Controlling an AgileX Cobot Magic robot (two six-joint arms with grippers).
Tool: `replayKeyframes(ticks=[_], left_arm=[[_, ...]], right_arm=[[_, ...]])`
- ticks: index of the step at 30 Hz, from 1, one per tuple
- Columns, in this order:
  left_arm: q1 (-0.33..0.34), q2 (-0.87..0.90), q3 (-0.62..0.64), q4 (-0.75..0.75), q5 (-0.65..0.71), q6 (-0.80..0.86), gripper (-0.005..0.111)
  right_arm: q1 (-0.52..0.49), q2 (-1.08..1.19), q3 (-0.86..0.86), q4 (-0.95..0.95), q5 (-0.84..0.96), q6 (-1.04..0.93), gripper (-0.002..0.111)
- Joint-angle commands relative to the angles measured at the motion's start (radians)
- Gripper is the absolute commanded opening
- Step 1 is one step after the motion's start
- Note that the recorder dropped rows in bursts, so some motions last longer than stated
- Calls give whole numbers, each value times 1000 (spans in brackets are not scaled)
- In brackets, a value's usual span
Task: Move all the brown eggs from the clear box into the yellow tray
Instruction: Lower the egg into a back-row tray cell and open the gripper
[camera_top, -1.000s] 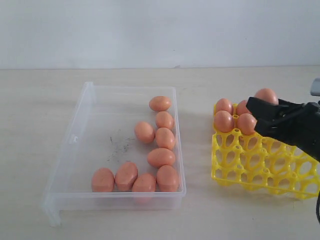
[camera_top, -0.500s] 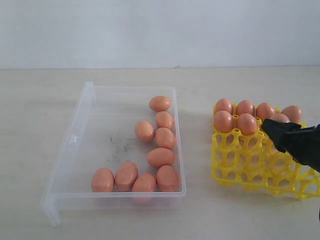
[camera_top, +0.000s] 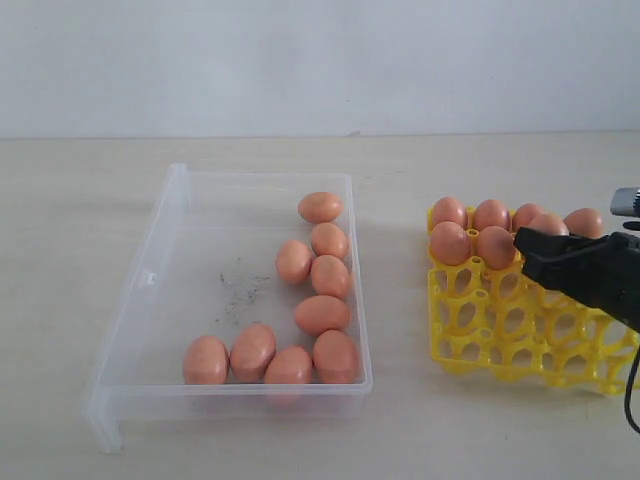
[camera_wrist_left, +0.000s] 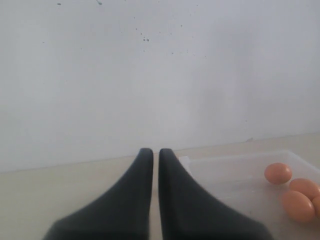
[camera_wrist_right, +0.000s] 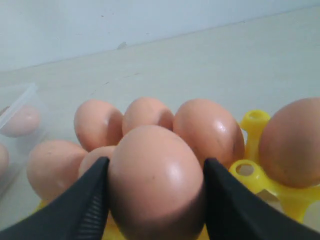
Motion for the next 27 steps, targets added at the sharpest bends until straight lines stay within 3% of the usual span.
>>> replayKeyframes(ticks=[1,27], left_arm=[[-5,-2,3,-2,0,1,4],[-5,-2,3,-2,0,1,4]], right_arm=[[-3,46,-28,11,-12,-30,0],[-3,78,-37,2,-12,-51,0]])
